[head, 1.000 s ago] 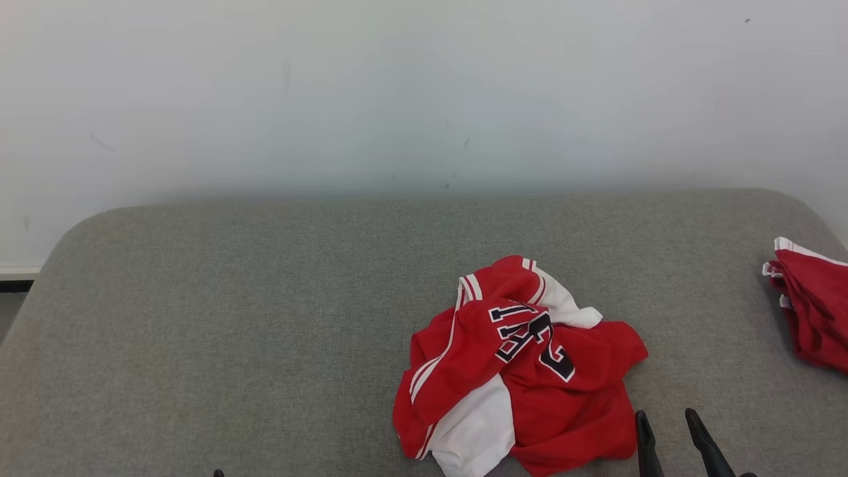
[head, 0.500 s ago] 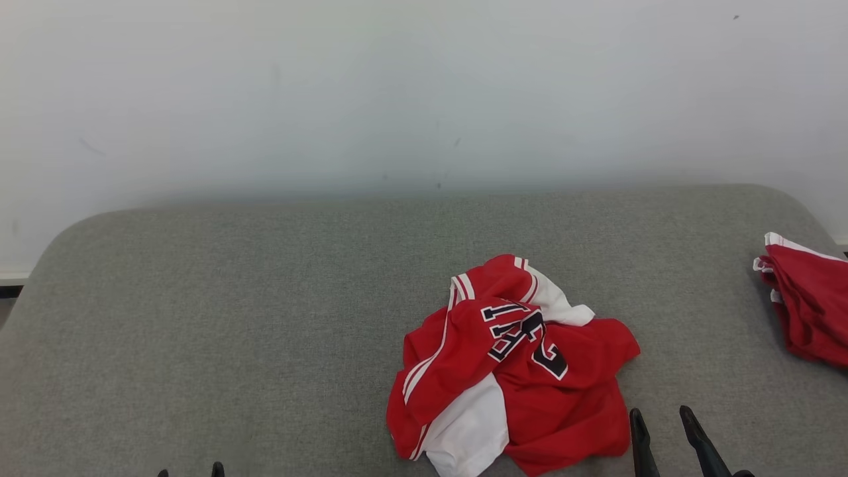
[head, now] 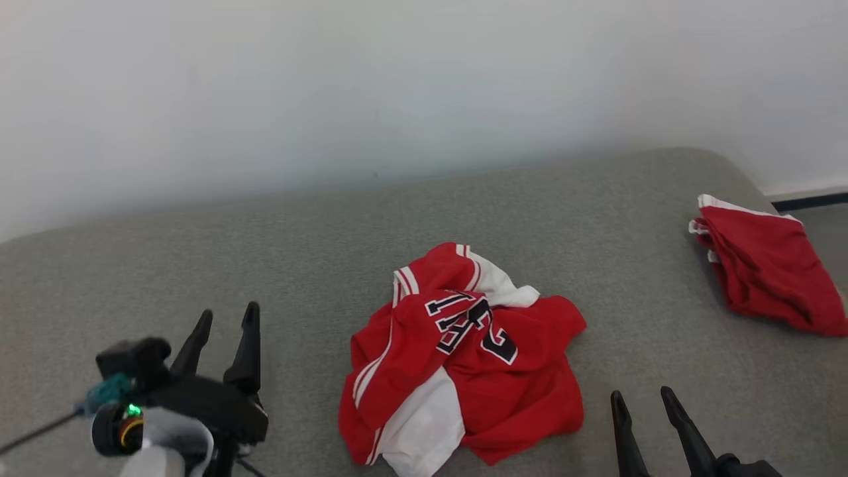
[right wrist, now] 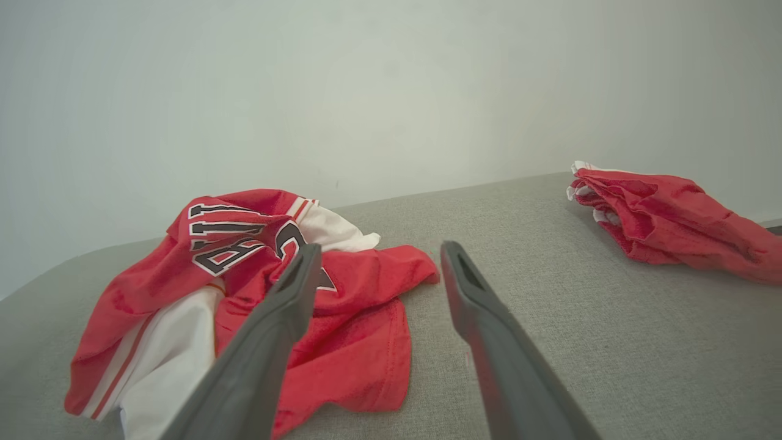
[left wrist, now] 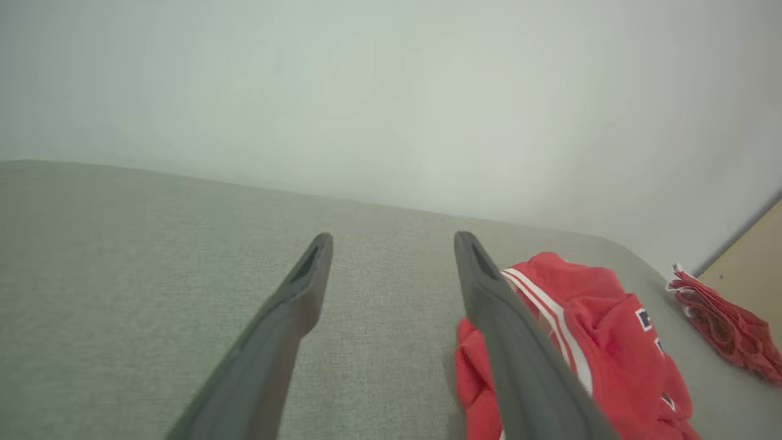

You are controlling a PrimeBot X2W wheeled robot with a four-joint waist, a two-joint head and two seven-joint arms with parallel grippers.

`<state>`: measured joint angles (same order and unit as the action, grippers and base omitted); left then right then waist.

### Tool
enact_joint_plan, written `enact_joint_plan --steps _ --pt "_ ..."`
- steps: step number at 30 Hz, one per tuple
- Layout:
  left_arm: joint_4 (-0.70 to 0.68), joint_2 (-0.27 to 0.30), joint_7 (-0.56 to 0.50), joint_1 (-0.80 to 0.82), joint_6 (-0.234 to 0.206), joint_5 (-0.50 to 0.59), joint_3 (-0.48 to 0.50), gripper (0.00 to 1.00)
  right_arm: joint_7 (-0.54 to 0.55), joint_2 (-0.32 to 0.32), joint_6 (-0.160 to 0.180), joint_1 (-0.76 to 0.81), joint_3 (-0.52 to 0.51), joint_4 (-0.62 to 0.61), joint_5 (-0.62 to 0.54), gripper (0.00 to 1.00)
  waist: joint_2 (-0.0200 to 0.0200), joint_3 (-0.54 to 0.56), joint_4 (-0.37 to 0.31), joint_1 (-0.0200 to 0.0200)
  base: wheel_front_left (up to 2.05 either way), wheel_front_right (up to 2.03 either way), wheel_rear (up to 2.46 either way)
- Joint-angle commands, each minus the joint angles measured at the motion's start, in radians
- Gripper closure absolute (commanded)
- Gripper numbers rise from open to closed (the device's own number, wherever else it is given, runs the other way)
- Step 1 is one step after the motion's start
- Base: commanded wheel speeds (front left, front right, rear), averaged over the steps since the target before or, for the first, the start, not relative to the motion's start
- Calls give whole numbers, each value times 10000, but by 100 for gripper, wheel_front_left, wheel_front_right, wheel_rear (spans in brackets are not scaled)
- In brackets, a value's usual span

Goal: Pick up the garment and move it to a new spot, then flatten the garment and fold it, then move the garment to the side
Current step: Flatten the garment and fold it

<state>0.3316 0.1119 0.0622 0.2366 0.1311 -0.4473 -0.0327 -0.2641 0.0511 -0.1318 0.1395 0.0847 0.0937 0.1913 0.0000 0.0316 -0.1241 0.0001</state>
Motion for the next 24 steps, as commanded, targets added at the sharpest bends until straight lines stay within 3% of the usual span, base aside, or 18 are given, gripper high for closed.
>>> enact_joint_plan --steps 1,8,17,24 --pt "172 203 -532 442 -19 -461 -135 0 1 -8 26 -113 31 -75 -30 0 0 -417 -883 -1 0 0 0" --pt "789 1198 -2854 2205 -24 -1554 -414 0 2 -13 26 -144 76 -198 134 0 0 -1152 -2225 -1 0 0 0" --pt "1963 846 -4696 3532 -439 -2346 -428 0 2 -12 26 -360 103 -449 19 0 0 -1901 -3157 -1 0 0 0" --pt "2508 774 -5503 3928 -744 -2771 -286 0 2 -12 26 -370 177 -594 116 0 0 -2194 -3521 -1 0 0 0"
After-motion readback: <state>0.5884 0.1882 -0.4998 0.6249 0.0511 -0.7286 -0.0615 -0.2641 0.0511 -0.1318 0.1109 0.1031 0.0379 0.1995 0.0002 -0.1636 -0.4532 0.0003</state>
